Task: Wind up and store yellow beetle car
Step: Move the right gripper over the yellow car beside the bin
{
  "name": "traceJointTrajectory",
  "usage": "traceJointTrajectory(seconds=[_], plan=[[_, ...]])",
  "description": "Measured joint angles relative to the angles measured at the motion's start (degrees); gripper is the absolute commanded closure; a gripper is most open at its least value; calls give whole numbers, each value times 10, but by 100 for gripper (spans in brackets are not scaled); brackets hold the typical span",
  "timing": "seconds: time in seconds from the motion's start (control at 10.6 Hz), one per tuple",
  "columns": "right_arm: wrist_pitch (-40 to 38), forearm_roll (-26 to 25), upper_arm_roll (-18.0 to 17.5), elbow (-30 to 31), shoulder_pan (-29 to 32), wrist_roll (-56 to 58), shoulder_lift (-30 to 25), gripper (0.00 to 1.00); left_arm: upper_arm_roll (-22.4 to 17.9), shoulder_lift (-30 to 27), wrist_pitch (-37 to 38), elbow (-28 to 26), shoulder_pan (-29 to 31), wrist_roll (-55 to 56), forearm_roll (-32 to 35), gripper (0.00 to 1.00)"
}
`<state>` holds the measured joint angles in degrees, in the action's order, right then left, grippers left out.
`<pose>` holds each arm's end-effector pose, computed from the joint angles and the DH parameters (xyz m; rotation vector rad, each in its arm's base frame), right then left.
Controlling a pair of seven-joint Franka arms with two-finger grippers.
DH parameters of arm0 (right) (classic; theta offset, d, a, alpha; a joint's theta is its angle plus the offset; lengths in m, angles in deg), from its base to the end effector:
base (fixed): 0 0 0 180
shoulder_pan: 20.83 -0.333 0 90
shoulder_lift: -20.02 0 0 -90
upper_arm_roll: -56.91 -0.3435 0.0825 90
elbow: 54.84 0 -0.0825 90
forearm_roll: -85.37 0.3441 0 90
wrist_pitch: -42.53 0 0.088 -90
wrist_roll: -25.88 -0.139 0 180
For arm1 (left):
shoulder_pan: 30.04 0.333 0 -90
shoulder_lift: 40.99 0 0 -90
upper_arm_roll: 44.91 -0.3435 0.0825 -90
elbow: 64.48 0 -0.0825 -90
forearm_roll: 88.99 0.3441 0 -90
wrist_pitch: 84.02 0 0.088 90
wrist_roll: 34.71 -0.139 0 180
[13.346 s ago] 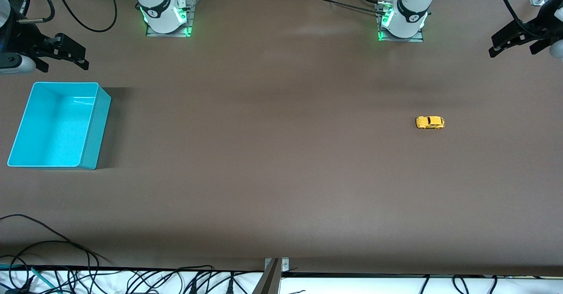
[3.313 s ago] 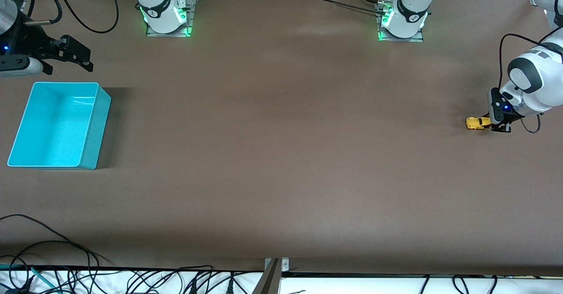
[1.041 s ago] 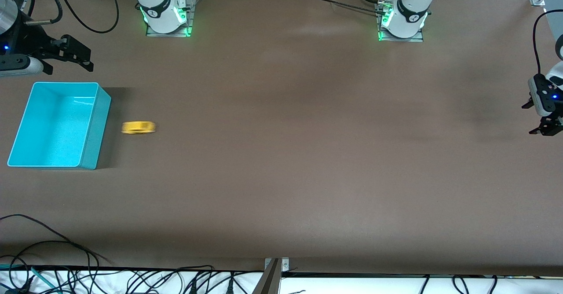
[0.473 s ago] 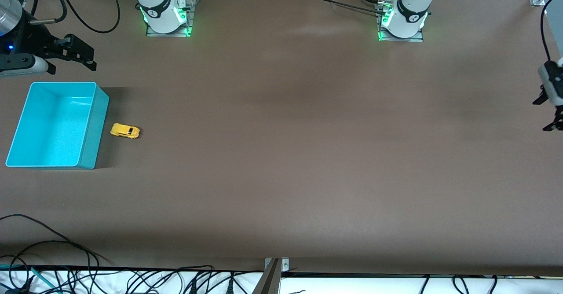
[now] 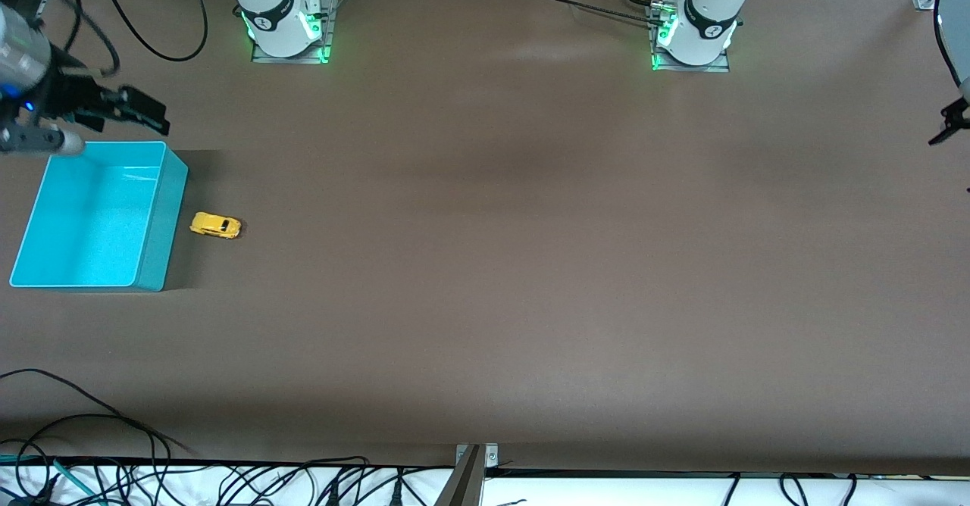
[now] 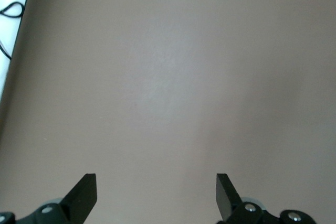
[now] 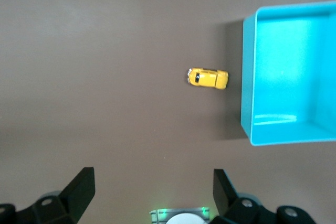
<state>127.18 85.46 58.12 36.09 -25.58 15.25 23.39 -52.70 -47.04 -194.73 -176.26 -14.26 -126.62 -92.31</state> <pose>0.5143 0.0324 0.5757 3.1043 -0.1924 -0.2606 0.4590 0.1968 0.5383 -2.5820 1.7189 -0.1621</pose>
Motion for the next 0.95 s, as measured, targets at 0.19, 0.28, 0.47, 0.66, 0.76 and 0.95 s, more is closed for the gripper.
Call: traceJointTrajectory(seconds=[0.19, 0.28, 0.47, 0.66, 0.76, 0.95], plan=[[23, -7, 4, 4, 9, -76, 61, 0, 34, -3, 78, 53, -2, 130, 13, 0], [41, -17, 5, 6, 10, -113, 90, 0, 57, -3, 118, 76, -3, 209, 21, 0], [90, -30, 8, 27, 10, -172, 130, 0, 97, -4, 194, 118, -6, 383, 26, 0], [180, -31, 28, 96, 11, -235, 135, 0, 122, -6, 244, 142, -9, 544, 26, 0], [229, -31, 40, 138, 12, -267, 135, 0, 130, -6, 264, 153, -11, 629, 26, 0], [326, -32, 62, 222, 13, -364, 135, 0, 147, -10, 289, 170, -22, 800, 25, 0]])
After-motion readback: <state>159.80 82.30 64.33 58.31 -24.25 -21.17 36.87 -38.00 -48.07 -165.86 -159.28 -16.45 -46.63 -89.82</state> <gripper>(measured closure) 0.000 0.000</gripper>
